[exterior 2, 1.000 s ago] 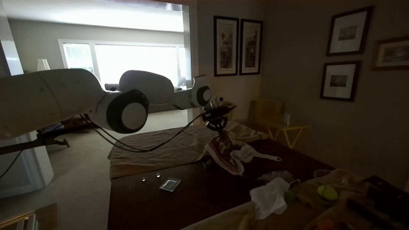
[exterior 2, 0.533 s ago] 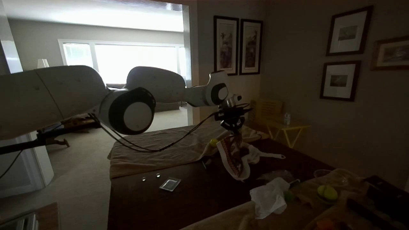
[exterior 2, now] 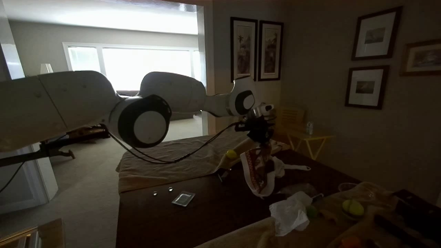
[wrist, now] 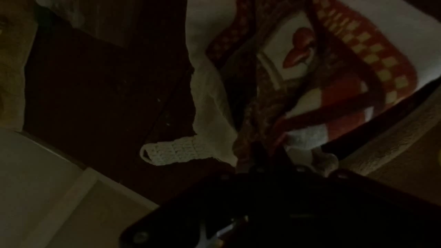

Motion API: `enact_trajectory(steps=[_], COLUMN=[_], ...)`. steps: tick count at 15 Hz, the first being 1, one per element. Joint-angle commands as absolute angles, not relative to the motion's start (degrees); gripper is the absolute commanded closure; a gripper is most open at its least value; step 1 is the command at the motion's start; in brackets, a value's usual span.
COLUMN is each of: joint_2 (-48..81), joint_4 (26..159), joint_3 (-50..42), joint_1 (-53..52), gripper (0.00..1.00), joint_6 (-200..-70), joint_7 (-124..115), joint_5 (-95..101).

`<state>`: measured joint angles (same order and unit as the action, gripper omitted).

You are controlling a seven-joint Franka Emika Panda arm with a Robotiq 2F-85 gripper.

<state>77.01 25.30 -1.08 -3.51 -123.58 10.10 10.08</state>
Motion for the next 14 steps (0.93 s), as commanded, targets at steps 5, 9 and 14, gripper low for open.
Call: enact_trajectory(steps=[5, 9, 14], joint_2=[77.86, 81.38, 83.3], joint_4=[26.48, 23.45, 24.14], joint_3=[-3.15, -3.83, -4.01], joint_1=[-1.02, 0.29, 2.85], gripper=[0.98, 0.98, 0.98], joint_6=[-122.95, -119.65, -117.45], joint_7=[-7.53, -11.12, -11.48], joint_5=[6.63, 6.43, 6.1])
